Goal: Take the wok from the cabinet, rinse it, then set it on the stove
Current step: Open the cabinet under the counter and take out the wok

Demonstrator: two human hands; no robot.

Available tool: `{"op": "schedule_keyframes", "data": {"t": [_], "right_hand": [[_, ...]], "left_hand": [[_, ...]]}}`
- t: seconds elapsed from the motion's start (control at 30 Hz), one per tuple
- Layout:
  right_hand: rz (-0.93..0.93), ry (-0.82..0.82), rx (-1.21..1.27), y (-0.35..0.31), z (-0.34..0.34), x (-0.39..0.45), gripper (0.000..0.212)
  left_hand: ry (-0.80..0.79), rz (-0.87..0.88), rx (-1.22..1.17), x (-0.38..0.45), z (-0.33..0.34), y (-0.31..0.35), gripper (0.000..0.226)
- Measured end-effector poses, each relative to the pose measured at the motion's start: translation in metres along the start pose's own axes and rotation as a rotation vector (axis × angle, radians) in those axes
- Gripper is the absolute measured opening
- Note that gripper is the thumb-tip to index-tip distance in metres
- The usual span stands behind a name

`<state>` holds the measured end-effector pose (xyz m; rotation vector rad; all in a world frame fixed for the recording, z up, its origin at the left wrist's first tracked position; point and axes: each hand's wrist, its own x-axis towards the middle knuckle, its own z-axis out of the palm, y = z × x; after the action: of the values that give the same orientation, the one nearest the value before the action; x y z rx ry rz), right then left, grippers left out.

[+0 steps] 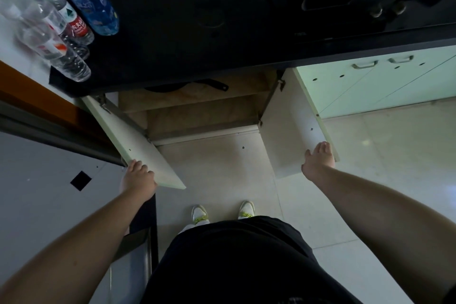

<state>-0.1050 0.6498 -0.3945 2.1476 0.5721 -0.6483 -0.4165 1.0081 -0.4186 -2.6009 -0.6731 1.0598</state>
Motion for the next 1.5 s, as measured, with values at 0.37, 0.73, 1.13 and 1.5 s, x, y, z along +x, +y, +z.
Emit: {"op": "schedule_keyframes", "data": {"t": [0.37,0.73,1.13,1.5], "right_hand": [[-0.098,0.011,-0.012,-0.026,-0.021,-0.009,0.053],[-0.385,0.26,0.111,-0.095,-0.079,-0.051,0.046],[-0.431,0.338,0.191,-0.192,-0.134,-0.12,0.052],[-0.414,0.405,0.24,-0.223,-0.163,-0.15,0.055]], "left_hand": [[-0.085,-0.108,-0.052,-0.024,0.014,-0.004,0.059],[-0.222,-0.209,-0.098,-0.059,0.05,-0.034,0.063],[-0.171,-0.154,-0.046,-0.084,0.104,-0.105,0.057],[-0.118,-0.131,0.03,-0.077,0.085,-0.112,0.048]]}}
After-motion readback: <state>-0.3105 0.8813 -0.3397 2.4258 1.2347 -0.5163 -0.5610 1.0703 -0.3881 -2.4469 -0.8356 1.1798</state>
